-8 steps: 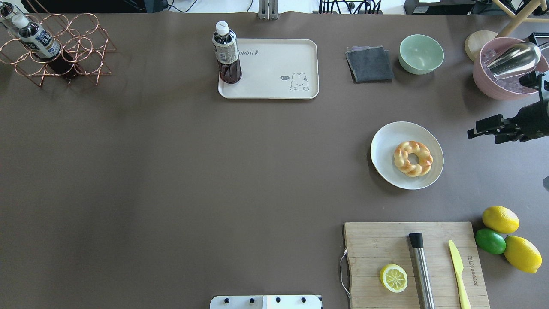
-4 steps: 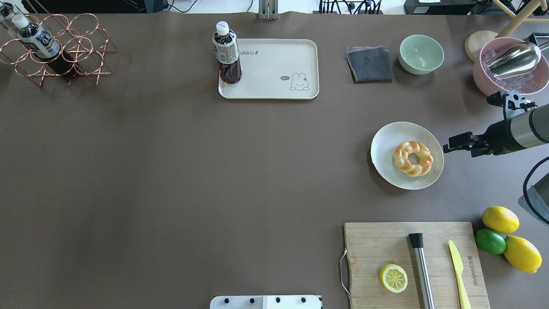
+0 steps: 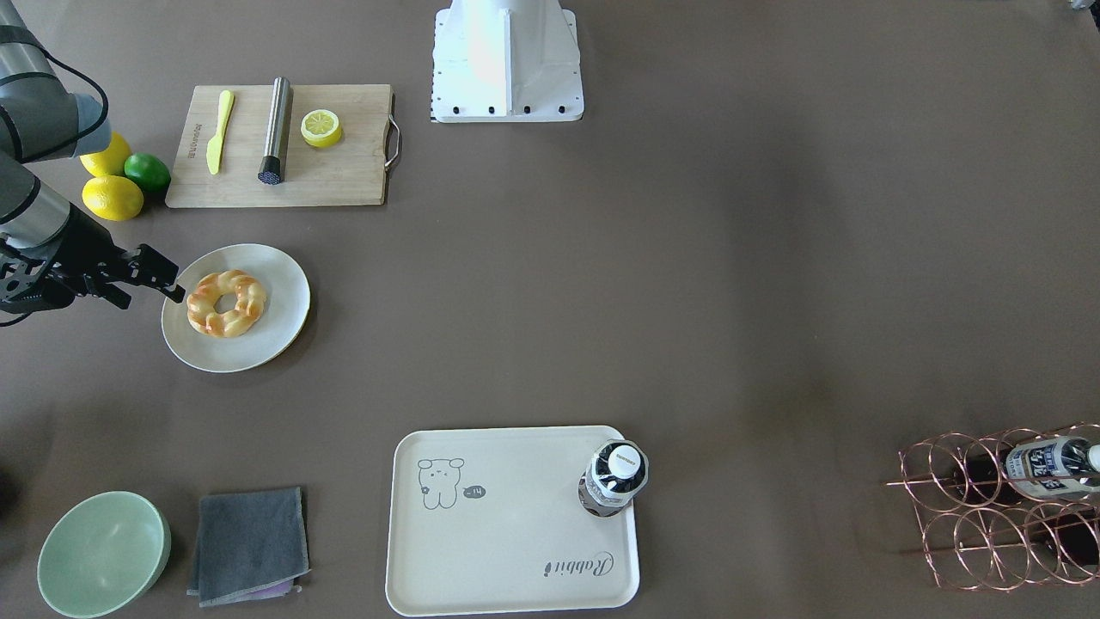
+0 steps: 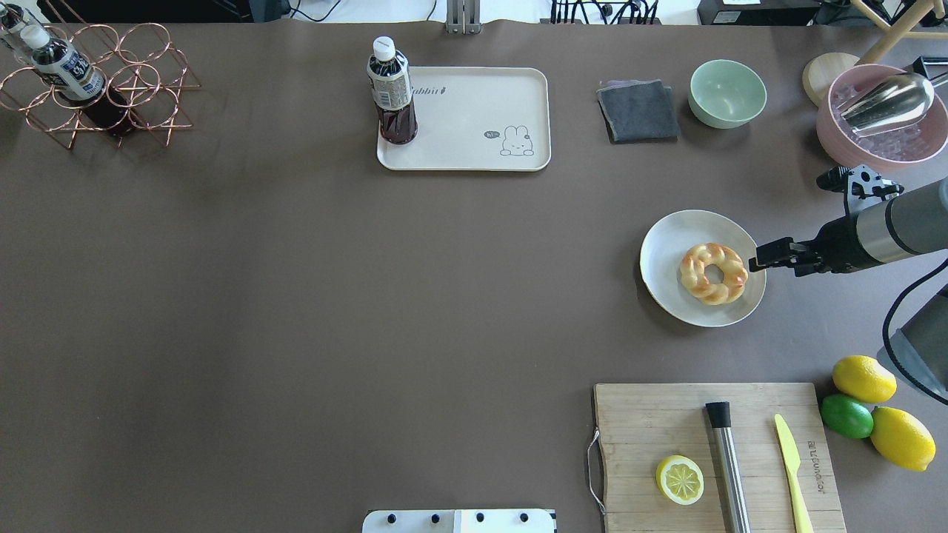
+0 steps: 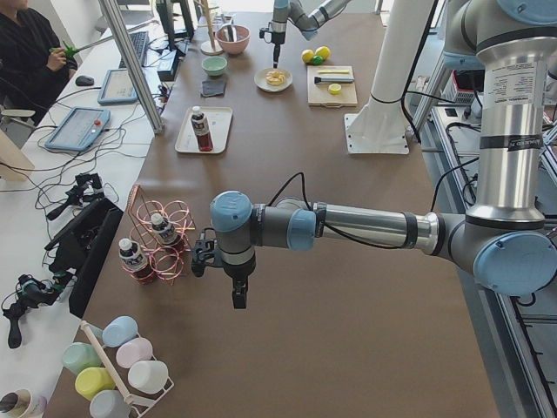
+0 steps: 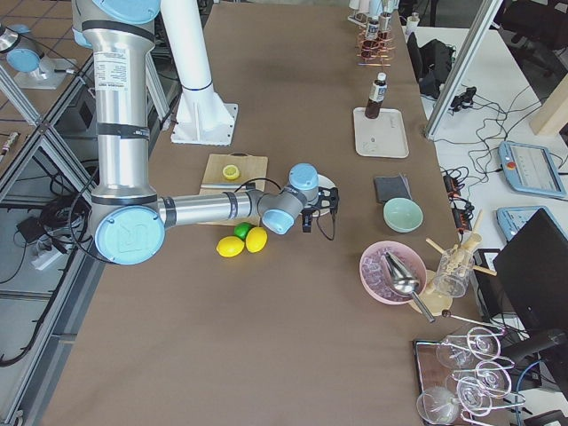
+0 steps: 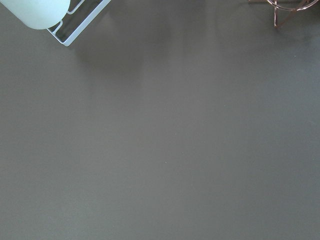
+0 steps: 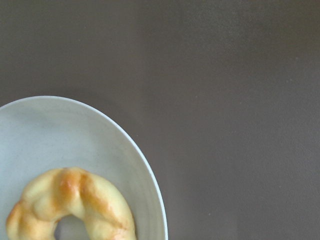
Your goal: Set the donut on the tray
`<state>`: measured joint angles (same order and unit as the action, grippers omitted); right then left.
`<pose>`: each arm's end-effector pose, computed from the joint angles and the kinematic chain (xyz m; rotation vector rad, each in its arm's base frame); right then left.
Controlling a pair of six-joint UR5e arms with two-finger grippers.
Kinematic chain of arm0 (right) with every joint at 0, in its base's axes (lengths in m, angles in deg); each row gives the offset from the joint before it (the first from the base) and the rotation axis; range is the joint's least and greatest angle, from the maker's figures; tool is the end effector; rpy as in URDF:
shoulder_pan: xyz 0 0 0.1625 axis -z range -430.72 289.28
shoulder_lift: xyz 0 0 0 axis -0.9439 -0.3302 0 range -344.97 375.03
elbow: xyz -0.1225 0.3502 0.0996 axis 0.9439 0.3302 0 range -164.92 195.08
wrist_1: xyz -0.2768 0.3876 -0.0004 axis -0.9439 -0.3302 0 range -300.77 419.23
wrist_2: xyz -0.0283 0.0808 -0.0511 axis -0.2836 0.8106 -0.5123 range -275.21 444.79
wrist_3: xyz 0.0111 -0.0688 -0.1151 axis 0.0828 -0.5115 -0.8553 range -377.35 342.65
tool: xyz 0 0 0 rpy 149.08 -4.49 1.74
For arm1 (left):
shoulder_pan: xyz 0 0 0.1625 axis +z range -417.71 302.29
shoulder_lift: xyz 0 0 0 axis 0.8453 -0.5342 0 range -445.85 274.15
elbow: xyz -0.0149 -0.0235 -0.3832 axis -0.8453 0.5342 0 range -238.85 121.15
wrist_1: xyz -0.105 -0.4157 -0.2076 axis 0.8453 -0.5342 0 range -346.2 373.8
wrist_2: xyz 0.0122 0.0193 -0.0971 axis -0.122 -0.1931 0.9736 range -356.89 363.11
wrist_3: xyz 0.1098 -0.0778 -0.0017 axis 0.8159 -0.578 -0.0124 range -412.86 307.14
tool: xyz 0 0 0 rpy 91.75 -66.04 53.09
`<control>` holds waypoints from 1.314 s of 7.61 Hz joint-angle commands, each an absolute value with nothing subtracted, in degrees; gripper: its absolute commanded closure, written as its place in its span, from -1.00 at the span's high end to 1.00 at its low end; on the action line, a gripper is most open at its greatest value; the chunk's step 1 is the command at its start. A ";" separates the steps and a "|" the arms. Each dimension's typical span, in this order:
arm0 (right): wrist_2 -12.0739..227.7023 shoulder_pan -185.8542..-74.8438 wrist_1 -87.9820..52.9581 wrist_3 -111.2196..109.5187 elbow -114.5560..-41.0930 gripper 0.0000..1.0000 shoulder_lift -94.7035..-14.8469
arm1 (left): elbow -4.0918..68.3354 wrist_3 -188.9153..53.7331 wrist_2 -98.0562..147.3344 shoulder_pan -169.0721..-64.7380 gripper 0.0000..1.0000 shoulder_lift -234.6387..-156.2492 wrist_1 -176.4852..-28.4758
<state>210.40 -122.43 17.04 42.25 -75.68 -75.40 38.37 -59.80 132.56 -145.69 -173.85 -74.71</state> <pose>-0.3301 -0.5069 0.5427 0.0929 -0.9934 0.0796 -0.0284 -0.5497 0.6021 0.0086 0.6913 -0.0600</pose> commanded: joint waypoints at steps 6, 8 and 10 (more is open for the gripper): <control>210.12 -121.26 16.87 42.24 -75.62 -0.41 -75.23 | 38.36 -59.80 132.48 -145.69 0.97 -174.09 -74.71; 210.12 -121.08 16.87 42.33 -75.62 -0.40 -75.23 | 38.36 -59.80 132.48 -145.69 0.97 -174.09 -74.71; 210.12 -120.73 16.87 42.33 -74.58 -0.41 -74.19 | 38.36 -59.80 132.48 -145.69 0.97 -174.18 -74.71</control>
